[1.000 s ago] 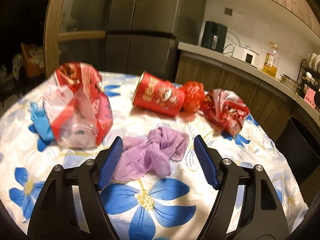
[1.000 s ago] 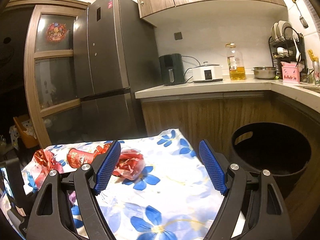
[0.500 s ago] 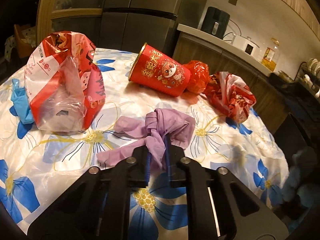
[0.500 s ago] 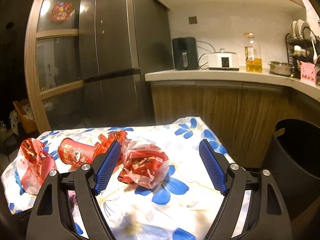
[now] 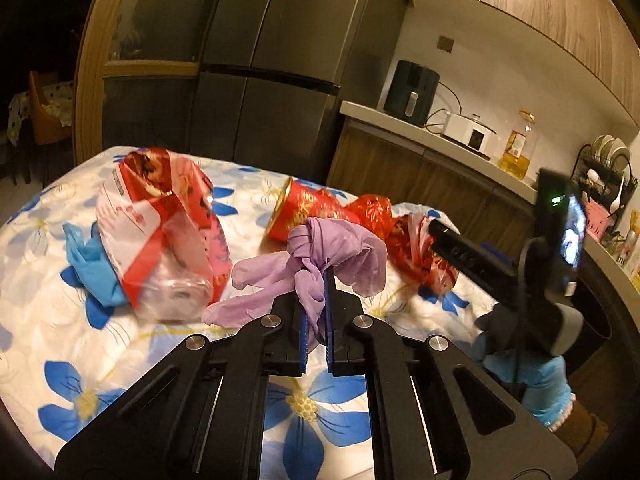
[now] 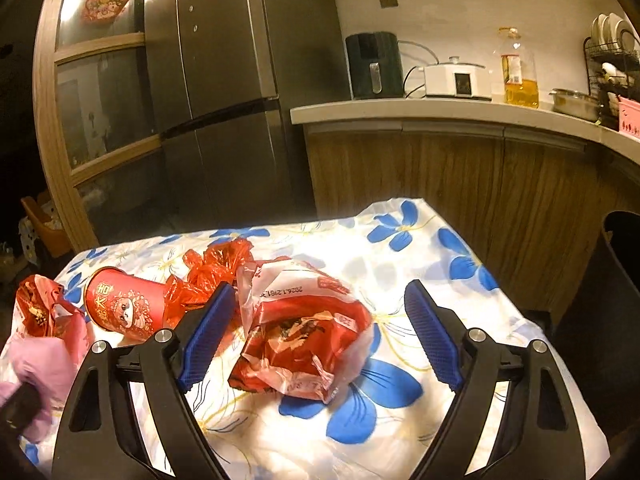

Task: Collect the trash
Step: 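Grasp the purple glove with the left tool while the right tool grasps the red-and-white wrapper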

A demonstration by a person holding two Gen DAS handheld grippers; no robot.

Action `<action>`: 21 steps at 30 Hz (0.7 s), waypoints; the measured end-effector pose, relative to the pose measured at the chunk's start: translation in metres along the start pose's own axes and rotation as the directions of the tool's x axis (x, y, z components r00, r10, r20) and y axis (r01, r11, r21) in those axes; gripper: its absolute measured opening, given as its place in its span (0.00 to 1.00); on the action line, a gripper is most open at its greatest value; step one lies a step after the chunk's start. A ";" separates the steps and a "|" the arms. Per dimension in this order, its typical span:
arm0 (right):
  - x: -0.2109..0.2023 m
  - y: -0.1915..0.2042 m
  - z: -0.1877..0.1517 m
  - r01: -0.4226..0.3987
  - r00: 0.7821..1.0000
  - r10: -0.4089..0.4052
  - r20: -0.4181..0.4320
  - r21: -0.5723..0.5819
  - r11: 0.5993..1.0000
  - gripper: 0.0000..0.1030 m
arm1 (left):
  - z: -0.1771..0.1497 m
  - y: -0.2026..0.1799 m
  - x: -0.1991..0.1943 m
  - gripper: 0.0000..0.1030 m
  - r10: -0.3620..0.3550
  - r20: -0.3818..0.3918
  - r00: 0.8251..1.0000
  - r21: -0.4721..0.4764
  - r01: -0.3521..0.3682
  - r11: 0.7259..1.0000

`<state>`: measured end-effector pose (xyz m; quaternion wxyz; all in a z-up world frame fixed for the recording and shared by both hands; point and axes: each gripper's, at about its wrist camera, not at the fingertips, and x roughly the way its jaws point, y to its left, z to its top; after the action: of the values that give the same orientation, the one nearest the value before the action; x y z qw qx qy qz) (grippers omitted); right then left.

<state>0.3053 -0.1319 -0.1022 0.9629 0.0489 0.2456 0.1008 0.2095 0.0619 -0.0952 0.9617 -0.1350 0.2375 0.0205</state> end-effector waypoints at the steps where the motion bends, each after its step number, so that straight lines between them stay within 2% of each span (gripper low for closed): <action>1: 0.004 0.001 -0.001 -0.004 1.000 0.004 -0.018 -0.005 1.000 0.81 | 0.001 0.001 -0.001 0.05 0.001 0.002 1.000 -0.001 -0.001 1.000; 3: 0.008 0.001 -0.003 -0.009 0.999 0.008 -0.033 -0.013 1.000 0.80 | 0.002 0.003 -0.003 0.05 0.000 0.006 1.000 -0.006 0.000 1.000; 7: 0.010 0.001 -0.006 -0.019 0.998 0.019 -0.054 -0.012 1.000 0.63 | 0.003 0.002 -0.002 0.05 0.002 0.005 1.000 -0.004 -0.002 1.000; 11: 0.011 0.000 -0.009 -0.042 0.997 0.041 -0.071 -0.014 0.999 0.52 | 0.004 0.000 -0.001 0.05 0.003 0.005 1.000 -0.001 -0.003 1.000; 13: 0.009 0.002 -0.010 -0.052 0.996 0.050 -0.075 -0.028 0.998 0.43 | 0.004 0.000 -0.001 0.05 0.001 0.004 1.000 -0.002 -0.001 1.000; 21: -0.003 0.004 -0.015 -0.079 0.995 0.075 -0.065 -0.053 0.995 0.18 | 0.001 -0.004 -0.005 0.05 0.010 0.001 1.000 0.003 -0.010 1.000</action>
<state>0.2944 -0.1282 -0.1135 0.9511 0.0284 0.2708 0.1462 0.2056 0.0585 -0.0909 0.9619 -0.1326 0.2378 0.0251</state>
